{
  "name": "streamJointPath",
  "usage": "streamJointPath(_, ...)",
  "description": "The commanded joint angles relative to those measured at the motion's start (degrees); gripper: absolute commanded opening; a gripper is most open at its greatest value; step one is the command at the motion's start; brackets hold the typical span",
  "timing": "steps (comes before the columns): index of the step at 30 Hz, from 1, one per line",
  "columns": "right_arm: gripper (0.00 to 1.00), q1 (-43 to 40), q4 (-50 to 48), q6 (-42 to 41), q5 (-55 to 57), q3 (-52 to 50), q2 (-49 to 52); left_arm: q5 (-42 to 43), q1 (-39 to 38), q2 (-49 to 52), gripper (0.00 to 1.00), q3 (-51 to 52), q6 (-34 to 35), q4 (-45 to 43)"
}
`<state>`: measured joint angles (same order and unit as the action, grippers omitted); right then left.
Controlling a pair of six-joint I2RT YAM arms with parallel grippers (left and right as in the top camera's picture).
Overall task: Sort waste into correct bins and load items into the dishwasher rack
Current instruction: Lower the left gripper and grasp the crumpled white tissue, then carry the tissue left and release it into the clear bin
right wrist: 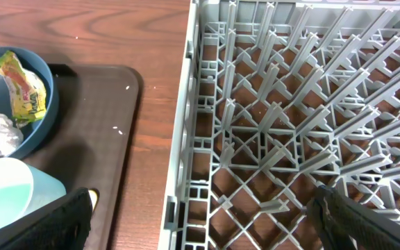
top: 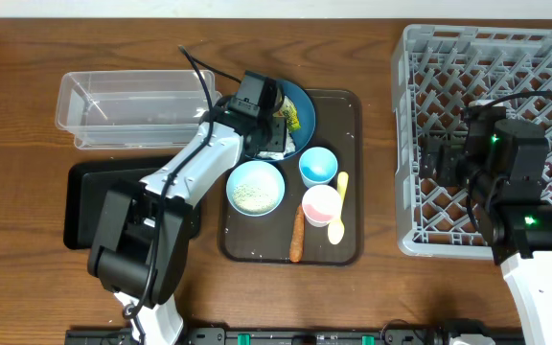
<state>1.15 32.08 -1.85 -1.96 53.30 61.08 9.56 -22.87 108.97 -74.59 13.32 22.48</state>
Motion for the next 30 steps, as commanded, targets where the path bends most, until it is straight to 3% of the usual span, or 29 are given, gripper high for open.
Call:
streamJointPath(1,0.99,-0.8,0.1,0.6,-0.4,1.0,0.1,0.5,-0.3,0.4,0.42,0.3,-0.6,0.0)
streamJointPath(4,0.99,-0.8,0.1,0.6,-0.5,1.0,0.1,0.5,-0.3,0.4,0.37,0.3,-0.6,0.7)
streamJointPath(16,0.99,-0.8,0.1,0.6,-0.4,1.0,0.1,0.5,-0.6,0.4,0.36,1.2,-0.6,2.2)
streamJointPath(23,0.99,-0.8,0.1,0.6,-0.4,1.0,0.1,0.5,-0.6,0.4,0.07,1.2,-0.6,3.0)
streamJointPath(30,0.99,-0.8,0.5,0.7,-0.4,1.0,0.1,0.1,0.3,-2.4,0.06,-0.7,-0.7,3.7)
